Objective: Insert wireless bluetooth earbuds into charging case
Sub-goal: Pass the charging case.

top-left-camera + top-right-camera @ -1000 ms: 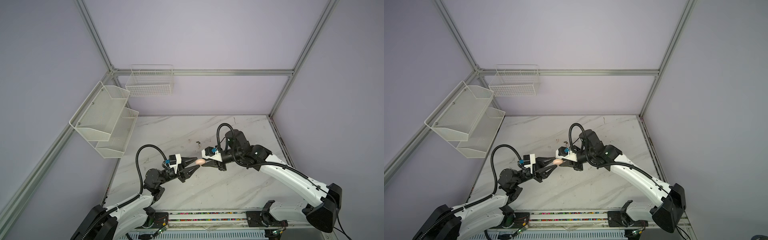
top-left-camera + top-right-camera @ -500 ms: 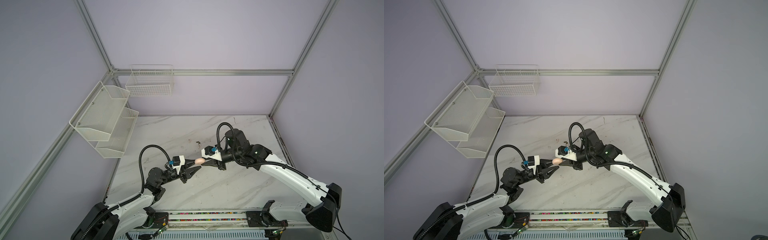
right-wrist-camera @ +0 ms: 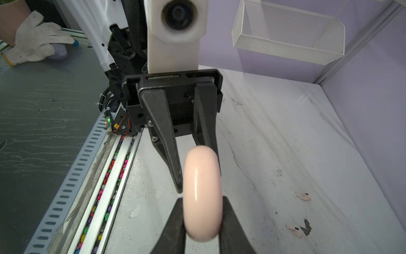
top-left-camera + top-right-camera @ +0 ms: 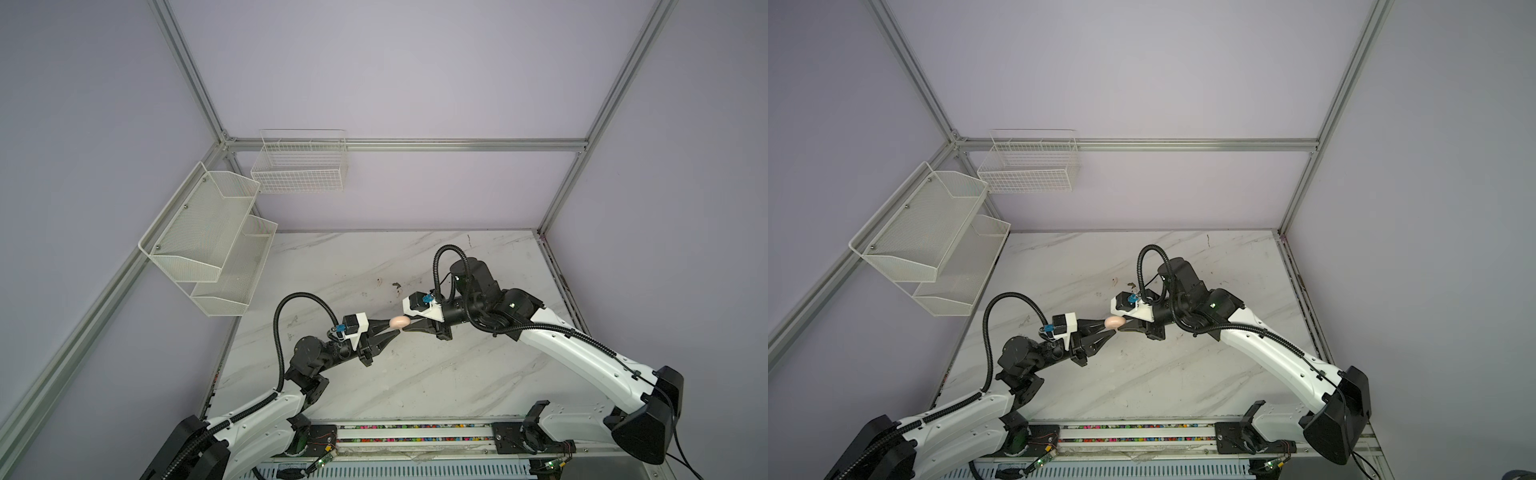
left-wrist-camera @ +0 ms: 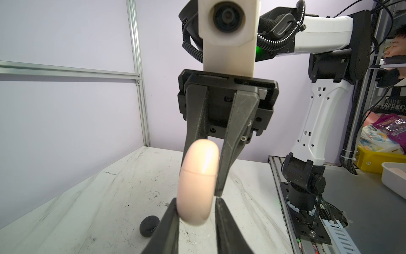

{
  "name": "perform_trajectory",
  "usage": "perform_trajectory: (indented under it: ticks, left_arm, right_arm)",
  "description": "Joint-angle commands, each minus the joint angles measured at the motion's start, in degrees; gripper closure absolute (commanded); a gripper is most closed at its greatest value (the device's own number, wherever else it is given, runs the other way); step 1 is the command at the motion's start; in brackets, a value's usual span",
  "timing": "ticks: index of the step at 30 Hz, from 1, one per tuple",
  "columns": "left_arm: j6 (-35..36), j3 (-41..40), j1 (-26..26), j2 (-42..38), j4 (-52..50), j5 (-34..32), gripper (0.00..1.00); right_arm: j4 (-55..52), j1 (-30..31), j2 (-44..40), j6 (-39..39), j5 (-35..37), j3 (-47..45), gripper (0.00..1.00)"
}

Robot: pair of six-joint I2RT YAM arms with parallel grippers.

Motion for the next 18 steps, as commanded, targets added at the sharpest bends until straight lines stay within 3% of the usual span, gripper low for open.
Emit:
perform_trajectory:
  ticks: [1, 7, 18]
  left_arm:
    - [1.16, 0.15, -0.28, -0.22, 1.84, 0.09, 0.72]
    - [1.38, 0.32, -0.28, -1.35, 1.33, -0.07, 0.68]
    - [1.38, 0.75, -0.28, -1.61, 0.97, 0.4, 0.74]
  right_arm:
    - [-0.4, -0.26, 0.37, -0.62, -1.31, 0.79, 0.8]
    - [-0.4, -0.26, 0.58, -0.54, -1.31, 0.77, 0.8]
    - [-0.4, -0.3, 1.02, -0.5, -1.57, 0.78, 0.81]
